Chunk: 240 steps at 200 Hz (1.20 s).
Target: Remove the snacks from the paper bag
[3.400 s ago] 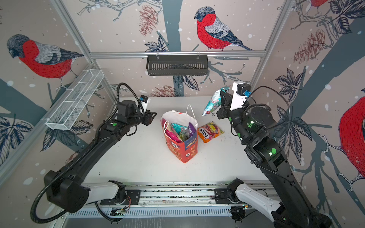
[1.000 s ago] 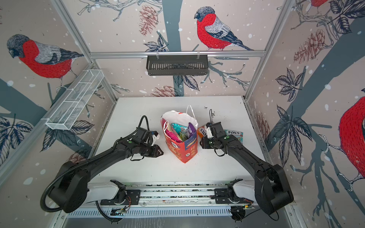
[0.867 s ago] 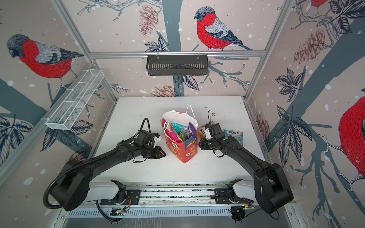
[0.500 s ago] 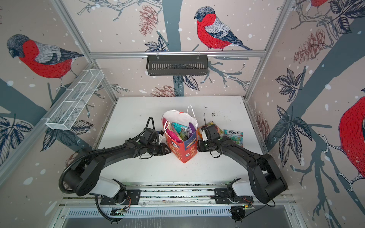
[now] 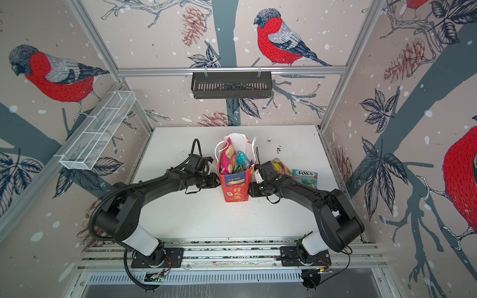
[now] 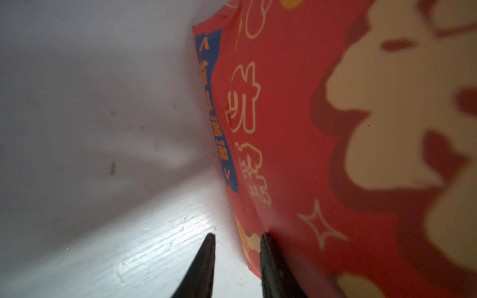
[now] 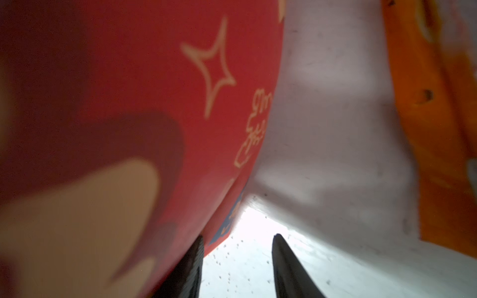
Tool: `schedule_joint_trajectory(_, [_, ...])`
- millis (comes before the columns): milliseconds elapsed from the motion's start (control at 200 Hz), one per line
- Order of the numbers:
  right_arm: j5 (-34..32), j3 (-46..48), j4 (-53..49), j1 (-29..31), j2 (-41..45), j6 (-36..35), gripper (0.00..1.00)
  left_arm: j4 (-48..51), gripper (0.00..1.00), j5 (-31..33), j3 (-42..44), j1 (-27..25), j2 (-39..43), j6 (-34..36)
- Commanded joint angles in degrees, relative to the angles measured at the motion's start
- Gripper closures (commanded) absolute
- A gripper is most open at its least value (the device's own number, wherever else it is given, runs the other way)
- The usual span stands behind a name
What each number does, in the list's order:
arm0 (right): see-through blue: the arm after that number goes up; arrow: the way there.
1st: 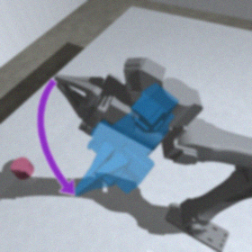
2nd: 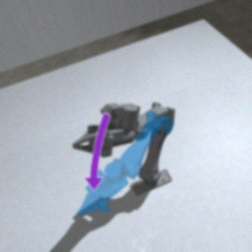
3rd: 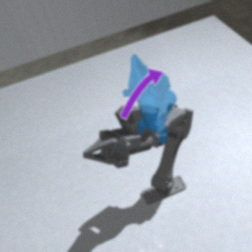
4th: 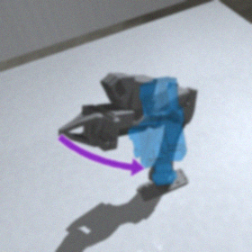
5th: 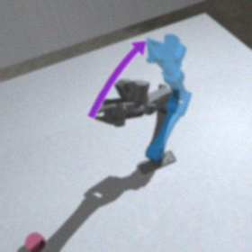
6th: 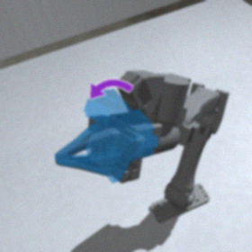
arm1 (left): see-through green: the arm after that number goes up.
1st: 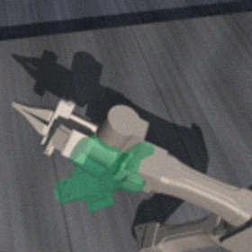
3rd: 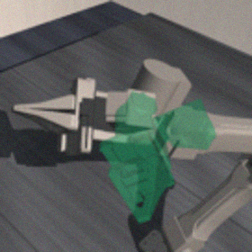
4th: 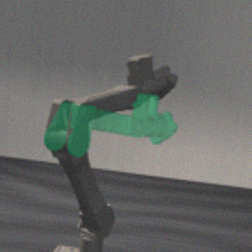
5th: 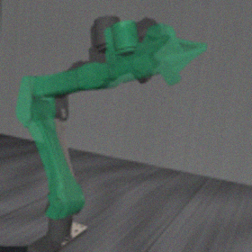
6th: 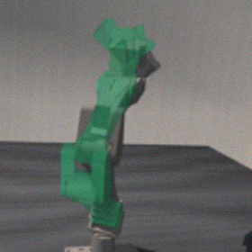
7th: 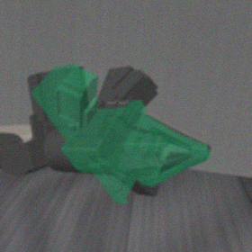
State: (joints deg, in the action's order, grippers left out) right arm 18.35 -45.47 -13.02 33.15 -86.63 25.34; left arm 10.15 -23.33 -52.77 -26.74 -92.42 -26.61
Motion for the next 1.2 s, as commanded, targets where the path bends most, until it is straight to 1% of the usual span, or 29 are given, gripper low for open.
schedule_joint_trajectory(0, [3.5, -1.7, 4.7, 1.2, -2.4, 0.4, 0.55, -0.6, 0.68, -1.1, -2.0, 1.2, -0.6, 2.7])
schedule_joint_trajectory(110, [3.6, -2.9, 4.4, 1.7, -4.6, 0.3, 0.55, 0.3, 0.68, -1.2, -4.1, 1.6, -2.6, 3.9])
schedule_joint_trajectory(235, [2.0, -3.2, 2.6, 1.5, -4.3, -0.5, 0.55, 1.3, 0.68, -1.1, -6.5, 1.6, -4.0, 4.7])
schedule_joint_trajectory(345, [1.0, -2.9, 0.7, 0.3, -2.3, -1.2, 0.54, 3.1, 0.68, 1.1, -7.8, 1.9, -3.6, 5.9])
schedule_joint_trajectory(440, [-0.7, -3.4, -1.9, -1.1, 0.3, -2.2, 0.5, 5.0, 0.67, 3.9, -8.8, 2.3, -2.2, 7.1])
schedule_joint_trajectory(625, [-3.7, -5.4, -5.6, -4.5, 6.7, -3.9, 0.45, 8.7, 0.61, 11.9, -11.0, 3.8, 3.6, 8.8])
schedule_joint_trajectory(815, [-4.7, -7.6, -5.9, -6.6, 11.0, -4.8, 0.44, 11.0, 0.57, 21.9, -14.1, 4.4, 11.6, 8.9])
schedule_joint_trajectory(916, [-5.1, -8.1, -5.5, -6.9, 11.4, -5.3, 0.44, 6.7, 0.55, 23.6, -13.6, 4.4, 17.1, 10.4])
schedule_joint_trajectory(1021, [-4.9, -8.2, -4.9, -7.0, 11.1, -5.5, 0.44, 5.7, 0.51, 26.0, -14.9, 4.4, 21.6, 10.6])
schedule_joint_trajectory(1056, [-4.9, -8.2, -4.8, -7.0, 11.1, -5.6, 0.44, 5.8, 0.48, 26.1, -15.4, 4.4, 22.7, 10.8])
schedule_joint_trajectory(1111, [-4.9, -8.1, -4.5, -7.0, 11.4, -5.7, 0.44, 6.2, 0.46, 23.7, -16.2, 4.4, 23.6, 11.2])
schedule_joint_trajectory(1196, [-5.1, -8.1, -4.4, -7.3, 11.4, -6.1, 0.44, 8.6, 0.47, 19.3, -18.5, 3.7, 22.9, 11.9])
